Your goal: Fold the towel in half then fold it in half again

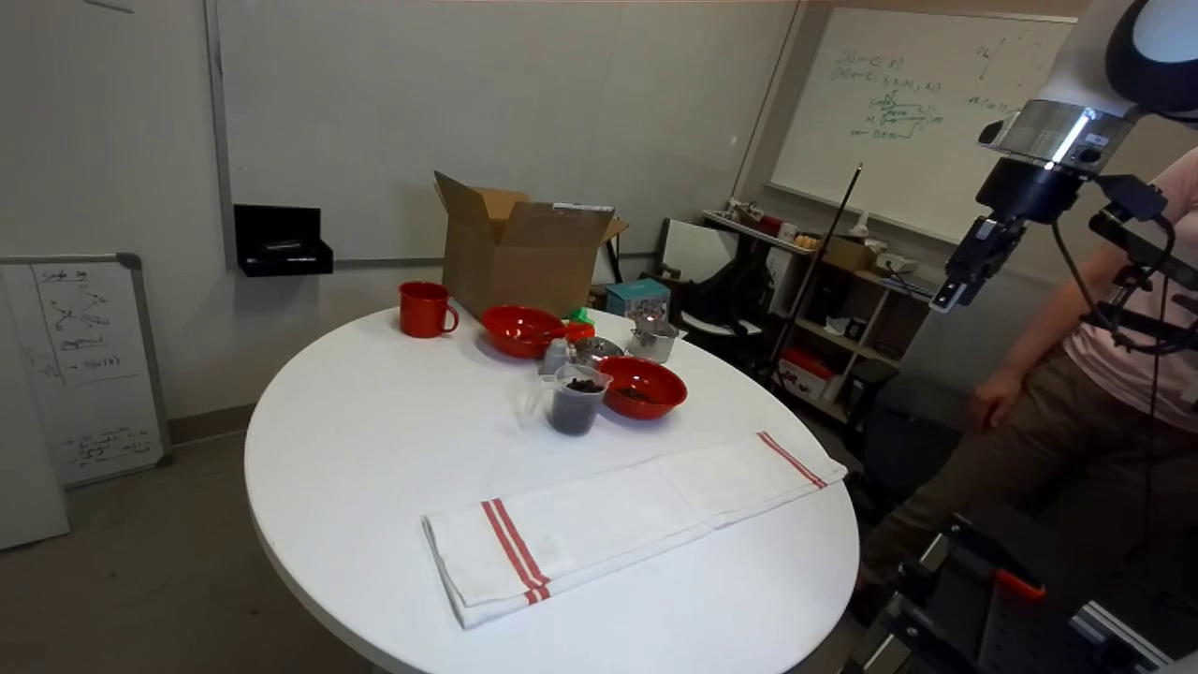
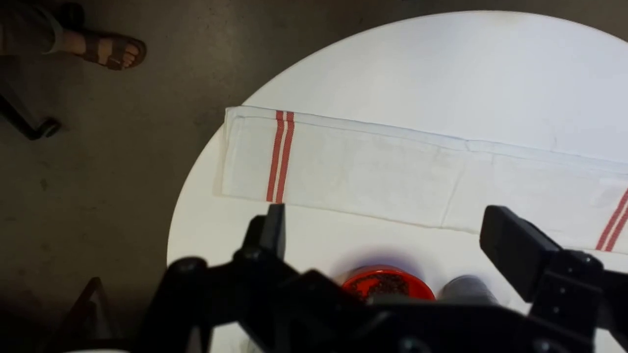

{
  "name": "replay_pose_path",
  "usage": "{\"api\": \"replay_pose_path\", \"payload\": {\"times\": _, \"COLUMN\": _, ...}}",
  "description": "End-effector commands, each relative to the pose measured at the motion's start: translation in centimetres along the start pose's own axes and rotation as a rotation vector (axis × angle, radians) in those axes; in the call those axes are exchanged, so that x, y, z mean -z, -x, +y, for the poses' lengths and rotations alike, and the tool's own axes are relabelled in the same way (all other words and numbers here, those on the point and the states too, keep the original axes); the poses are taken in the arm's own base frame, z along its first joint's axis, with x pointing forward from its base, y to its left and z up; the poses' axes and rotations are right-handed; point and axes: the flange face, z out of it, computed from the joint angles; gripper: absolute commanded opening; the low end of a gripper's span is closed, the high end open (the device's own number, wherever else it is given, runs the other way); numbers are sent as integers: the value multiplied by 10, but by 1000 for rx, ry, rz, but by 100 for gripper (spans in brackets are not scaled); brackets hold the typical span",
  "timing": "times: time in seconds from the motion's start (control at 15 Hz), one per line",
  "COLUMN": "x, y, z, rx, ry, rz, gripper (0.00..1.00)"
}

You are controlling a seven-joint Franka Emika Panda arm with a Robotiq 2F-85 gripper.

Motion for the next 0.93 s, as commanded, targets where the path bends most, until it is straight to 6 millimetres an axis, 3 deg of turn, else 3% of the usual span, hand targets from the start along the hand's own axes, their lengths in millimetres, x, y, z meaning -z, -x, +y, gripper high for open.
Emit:
{"api": "replay_pose_path", "payload": {"times": 0.0, "x": 1, "y": 0, "z": 0, "rx": 0, "ry": 0, "rz": -1, "gripper": 100}}
{"api": "replay_pose_path", "payload": {"times": 0.4, "x": 1, "y": 0, "z": 0, "rx": 0, "ry": 0, "rz": -1, "gripper": 100}}
{"api": "replay_pose_path", "payload": {"times": 0.67, "x": -7, "y": -54, "z": -5, "rx": 17, "ry": 76, "rz": 23, "gripper": 100}}
{"api": "replay_pose_path", "payload": {"times": 0.87, "x": -23, "y": -100, "z": -5, "rx": -46, "ry": 119, "rz": 47, "gripper": 100}}
